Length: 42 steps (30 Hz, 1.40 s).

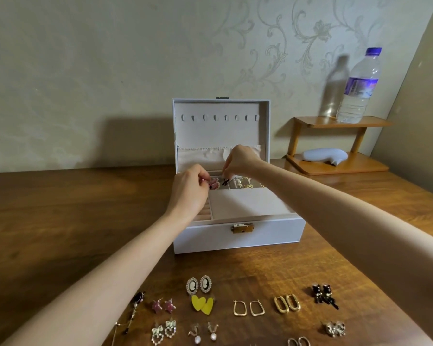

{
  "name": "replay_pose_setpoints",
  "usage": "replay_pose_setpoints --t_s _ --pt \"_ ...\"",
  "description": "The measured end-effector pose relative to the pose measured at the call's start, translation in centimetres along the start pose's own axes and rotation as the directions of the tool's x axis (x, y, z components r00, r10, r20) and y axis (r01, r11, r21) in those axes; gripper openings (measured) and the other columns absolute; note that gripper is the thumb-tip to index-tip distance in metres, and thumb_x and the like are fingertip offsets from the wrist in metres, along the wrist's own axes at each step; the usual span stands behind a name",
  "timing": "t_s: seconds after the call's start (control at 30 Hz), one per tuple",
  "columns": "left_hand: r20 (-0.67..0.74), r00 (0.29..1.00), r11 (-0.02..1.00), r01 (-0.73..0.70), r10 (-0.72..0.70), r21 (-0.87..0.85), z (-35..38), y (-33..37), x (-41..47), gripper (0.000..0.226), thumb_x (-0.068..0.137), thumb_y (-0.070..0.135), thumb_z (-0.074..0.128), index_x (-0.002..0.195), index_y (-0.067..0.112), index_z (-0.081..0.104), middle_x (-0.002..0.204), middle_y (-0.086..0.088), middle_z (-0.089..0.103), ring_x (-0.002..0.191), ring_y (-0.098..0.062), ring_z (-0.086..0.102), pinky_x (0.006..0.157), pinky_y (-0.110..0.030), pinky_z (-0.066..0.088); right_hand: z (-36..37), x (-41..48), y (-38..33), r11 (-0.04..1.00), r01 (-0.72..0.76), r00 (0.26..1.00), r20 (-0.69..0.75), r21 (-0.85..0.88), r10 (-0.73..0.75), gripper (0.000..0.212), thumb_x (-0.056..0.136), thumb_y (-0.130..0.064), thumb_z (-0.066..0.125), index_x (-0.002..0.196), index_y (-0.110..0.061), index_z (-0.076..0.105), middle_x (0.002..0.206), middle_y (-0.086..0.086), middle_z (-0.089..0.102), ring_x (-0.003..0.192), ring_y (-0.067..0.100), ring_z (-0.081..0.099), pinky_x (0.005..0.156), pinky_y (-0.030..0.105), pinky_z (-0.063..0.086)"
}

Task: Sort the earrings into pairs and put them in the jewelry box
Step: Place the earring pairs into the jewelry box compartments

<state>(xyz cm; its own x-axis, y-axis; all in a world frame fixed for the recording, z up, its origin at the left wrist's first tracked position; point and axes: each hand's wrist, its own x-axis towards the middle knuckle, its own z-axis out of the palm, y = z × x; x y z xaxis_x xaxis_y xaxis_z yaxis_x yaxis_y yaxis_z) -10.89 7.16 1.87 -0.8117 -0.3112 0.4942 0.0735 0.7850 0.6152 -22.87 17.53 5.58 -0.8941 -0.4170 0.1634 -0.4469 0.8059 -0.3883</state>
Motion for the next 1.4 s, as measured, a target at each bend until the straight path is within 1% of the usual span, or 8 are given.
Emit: replay_pose_setpoints --t_s 0.3,0.43,0.7,0.87,0.97,1.1,1.27,1.4 --pt "0.009 1.0 1.0 -0.002 0.002 -0.007 -0.1 0.1 0.0 0.014 0.091 0.003 0.052 0.099 0.007 0.063 0.098 -0.008 0.065 0.082 -0.011 0.054 0.069 -0.019 0.042 -0.5 0.2 0.1 0.999 -0.018 0.997 0.07 0.05 0.014 0.019 0.069 -0.01 0.079 0.088 -0.006 0.076 0.077 0.006 0.069 0.062 0.009 0.055 0.056 0.02 0.046" --pt "0.012 1.0 1.0 -0.003 0.003 -0.001 0.0 0.1 0.1 0.014 0.091 0.004 0.053 0.1 0.008 0.063 0.1 -0.007 0.065 0.082 -0.01 0.053 0.064 -0.012 0.039 -0.1 0.5 0.0 0.998 -0.022 0.999 0.03 0.051 0.021 0.02 0.066 -0.01 0.079 0.085 -0.008 0.076 0.081 0.008 0.073 0.073 0.016 0.065 0.071 0.029 0.055" --pt "0.014 1.0 1.0 0.007 -0.007 0.0 0.1 -0.1 0.1 0.014 0.092 0.004 0.052 0.099 0.009 0.063 0.1 -0.006 0.064 0.081 -0.01 0.053 0.061 -0.009 0.038 0.3 0.6 0.0 0.988 -0.042 0.998 0.044 0.151 0.036 0.012 0.069 -0.006 0.072 0.081 -0.002 0.073 0.074 0.01 0.072 0.073 0.02 0.071 0.078 0.037 0.058" --pt "0.015 1.0 1.0 0.009 -0.009 0.003 0.1 -0.1 0.1 0.014 0.091 0.004 0.052 0.099 0.008 0.063 0.099 -0.007 0.065 0.08 -0.009 0.054 0.058 -0.006 0.036 -0.4 0.2 -0.2 0.985 0.0 0.996 0.087 0.17 -0.015 0.013 0.073 -0.003 0.073 0.086 0.0 0.074 0.075 0.011 0.071 0.061 0.013 0.066 0.077 0.028 0.057" --pt "0.009 1.0 1.0 0.011 -0.012 0.006 0.0 0.0 0.1 0.014 0.091 0.004 0.052 0.098 0.008 0.064 0.1 -0.008 0.065 0.082 -0.011 0.054 0.066 -0.016 0.041 -0.5 0.1 -0.2 0.982 0.004 0.997 0.069 0.189 -0.017 0.012 0.072 -0.001 0.074 0.083 0.001 0.074 0.064 0.006 0.068 0.047 0.003 0.06 0.071 0.023 0.057" --pt "0.013 1.0 1.0 0.02 -0.02 0.004 0.0 0.1 0.1 0.014 0.091 0.005 0.052 0.099 0.008 0.063 0.101 -0.008 0.065 0.083 -0.013 0.055 0.071 -0.02 0.044 -0.7 0.0 -0.1 0.977 -0.027 0.995 0.098 0.21 0.007 0.007 0.071 0.004 0.071 0.078 0.005 0.07 0.054 0.003 0.066 0.043 0.005 0.061 0.072 0.025 0.058" --pt "0.012 1.0 1.0 0.025 -0.025 0.002 0.1 0.1 0.1 0.013 0.091 0.005 0.053 0.098 0.009 0.064 0.099 -0.008 0.065 0.083 -0.014 0.057 0.071 -0.021 0.045 -1.0 -0.3 -0.2 0.973 -0.053 0.989 0.148 0.226 0.02 0.007 0.073 0.005 0.072 0.079 0.003 0.07 0.041 -0.005 0.06 0.039 0.004 0.06 0.052 0.013 0.053" --pt "0.012 1.0 1.0 0.024 -0.024 -0.002 0.0 0.1 0.1 0.013 0.091 0.004 0.053 0.098 0.008 0.064 0.099 -0.008 0.065 0.083 -0.015 0.057 0.07 -0.021 0.045 -1.1 -0.4 -0.3 0.983 -0.009 0.988 0.151 0.181 -0.019 0.016 0.071 0.002 0.075 0.087 0.002 0.073 0.048 -0.005 0.062 0.045 0.003 0.06 0.06 0.015 0.055"
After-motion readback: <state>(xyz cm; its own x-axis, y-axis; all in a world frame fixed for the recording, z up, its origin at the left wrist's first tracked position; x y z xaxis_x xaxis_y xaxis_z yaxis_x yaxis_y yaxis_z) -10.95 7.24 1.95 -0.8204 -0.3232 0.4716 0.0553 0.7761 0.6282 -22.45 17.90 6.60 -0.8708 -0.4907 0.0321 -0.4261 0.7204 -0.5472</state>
